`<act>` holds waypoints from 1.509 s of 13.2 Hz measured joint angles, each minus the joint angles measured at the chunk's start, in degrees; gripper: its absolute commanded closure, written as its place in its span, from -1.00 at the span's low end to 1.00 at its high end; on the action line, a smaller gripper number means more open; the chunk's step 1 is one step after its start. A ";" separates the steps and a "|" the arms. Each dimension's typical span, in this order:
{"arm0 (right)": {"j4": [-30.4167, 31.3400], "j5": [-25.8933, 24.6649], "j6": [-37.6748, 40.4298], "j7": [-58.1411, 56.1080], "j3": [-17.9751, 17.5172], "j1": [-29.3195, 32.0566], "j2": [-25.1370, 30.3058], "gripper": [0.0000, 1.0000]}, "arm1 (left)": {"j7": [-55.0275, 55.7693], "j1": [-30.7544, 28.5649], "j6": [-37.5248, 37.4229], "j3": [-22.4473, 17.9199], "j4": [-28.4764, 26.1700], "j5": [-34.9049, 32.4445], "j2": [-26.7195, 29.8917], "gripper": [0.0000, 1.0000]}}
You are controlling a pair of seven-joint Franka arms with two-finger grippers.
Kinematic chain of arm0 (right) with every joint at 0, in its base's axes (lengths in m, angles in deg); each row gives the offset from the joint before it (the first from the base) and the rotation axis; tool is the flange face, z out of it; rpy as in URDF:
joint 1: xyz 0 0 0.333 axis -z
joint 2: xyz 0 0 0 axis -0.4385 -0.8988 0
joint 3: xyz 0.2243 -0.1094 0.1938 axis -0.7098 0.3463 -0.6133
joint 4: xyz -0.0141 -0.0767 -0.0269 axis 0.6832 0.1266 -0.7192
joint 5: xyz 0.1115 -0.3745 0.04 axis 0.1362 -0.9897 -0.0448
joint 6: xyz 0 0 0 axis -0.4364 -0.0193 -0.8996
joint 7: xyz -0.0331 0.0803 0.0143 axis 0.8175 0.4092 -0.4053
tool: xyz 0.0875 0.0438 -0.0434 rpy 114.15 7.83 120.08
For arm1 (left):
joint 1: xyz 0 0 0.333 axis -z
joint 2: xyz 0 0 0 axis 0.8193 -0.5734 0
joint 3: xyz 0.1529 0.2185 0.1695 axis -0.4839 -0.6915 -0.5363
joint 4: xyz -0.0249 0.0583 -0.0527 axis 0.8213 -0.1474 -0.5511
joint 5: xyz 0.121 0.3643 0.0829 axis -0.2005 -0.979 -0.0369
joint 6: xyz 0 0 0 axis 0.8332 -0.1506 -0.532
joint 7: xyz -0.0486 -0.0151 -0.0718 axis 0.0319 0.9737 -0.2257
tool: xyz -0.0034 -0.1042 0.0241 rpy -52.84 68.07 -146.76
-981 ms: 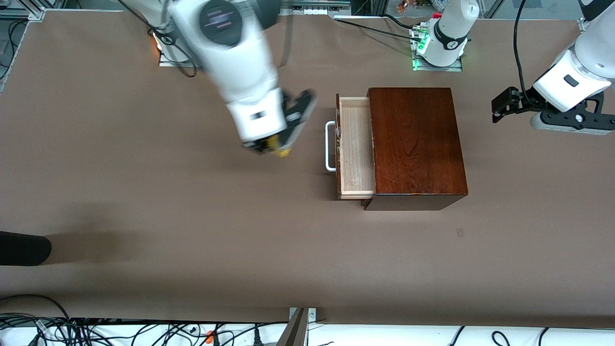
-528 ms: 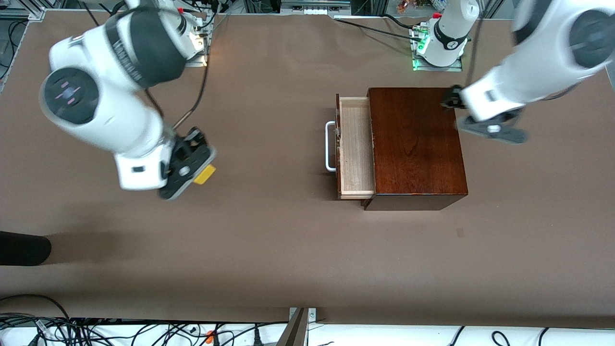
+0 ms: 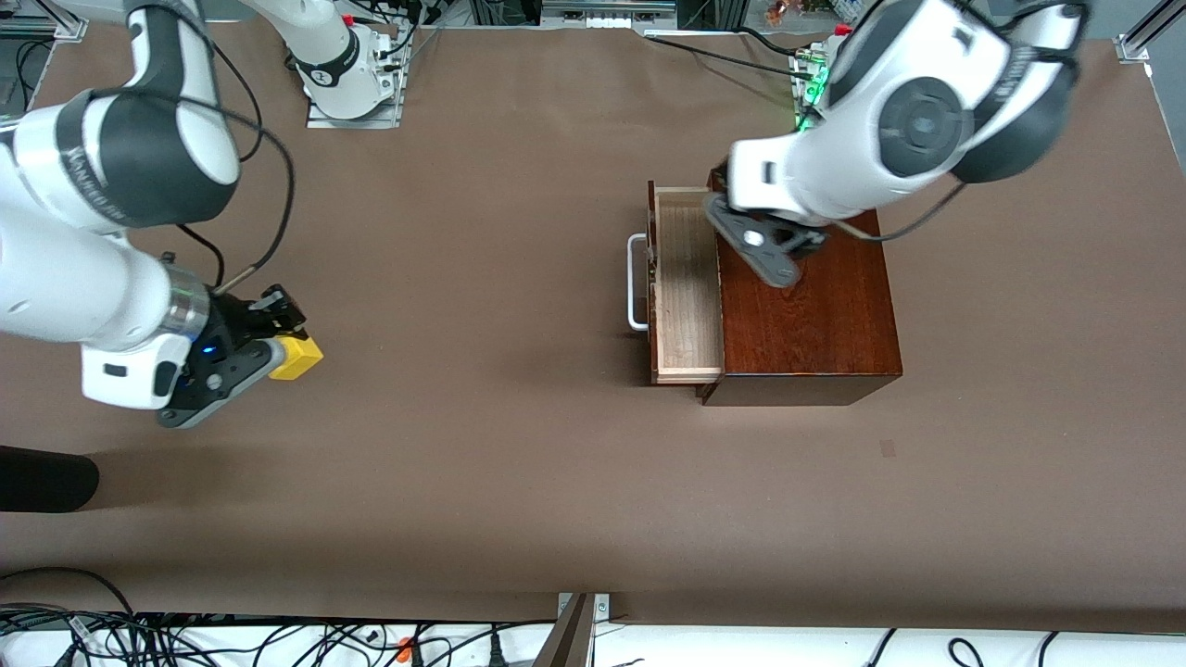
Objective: Open drawer, take yellow block, close drawer
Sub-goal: 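Lift the yellow cube out with the right gripper while the left gripper approaches, then place the cube on the table with the right gripper while the left pushes drawer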
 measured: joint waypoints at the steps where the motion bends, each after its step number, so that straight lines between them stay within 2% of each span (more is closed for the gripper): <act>1: 3.15 0.31 -2.08 0.00 0.75 0.13 1.05 1.00 | -2.56 2.32 2.24 0.11 0.00 0.00 -0.85 -1.00; 5: 23.66 -0.06 -18.04 1.72 1.52 0.68 7.16 1.00 | -12.02 8.60 10.29 0.32 -0.01 -0.04 -5.03 -1.00; 7: 31.26 -0.11 -24.29 5.49 1.60 1.20 8.65 1.00 | -15.43 11.55 13.98 0.35 -0.01 -1.81 -6.28 -1.00; 12: 46.63 -1.60 -40.26 18.04 0.35 1.19 9.17 1.00 | -23.04 18.30 22.25 0.36 -0.15 -9.49 -11.52 -1.00; 15: 54.46 -2.45 -50.98 22.32 -1.80 1.11 7.88 1.00 | -25.53 18.62 25.11 0.22 -0.22 -14.57 -15.50 -1.00; 17: 56.81 -2.47 -55.83 23.03 -2.24 1.05 5.79 1.00 | -27.22 18.42 25.78 0.01 -0.26 -18.00 -17.45 -1.00; 18: 56.97 -2.47 -56.46 23.05 -2.23 1.08 5.02 0.82 | -27.98 18.39 26.10 -0.17 -0.27 -19.02 -18.21 -1.00; 19: 56.96 -2.47 -56.72 23.05 -2.23 1.09 4.65 -0.04 | -28.65 18.35 26.30 -0.31 -0.28 -20.08 -18.86 -1.00; 20: 56.95 -2.47 -56.73 23.06 -2.23 1.10 4.70 -0.99 | -29.27 18.25 26.31 -0.43 -0.34 -21.20 -19.37 -1.00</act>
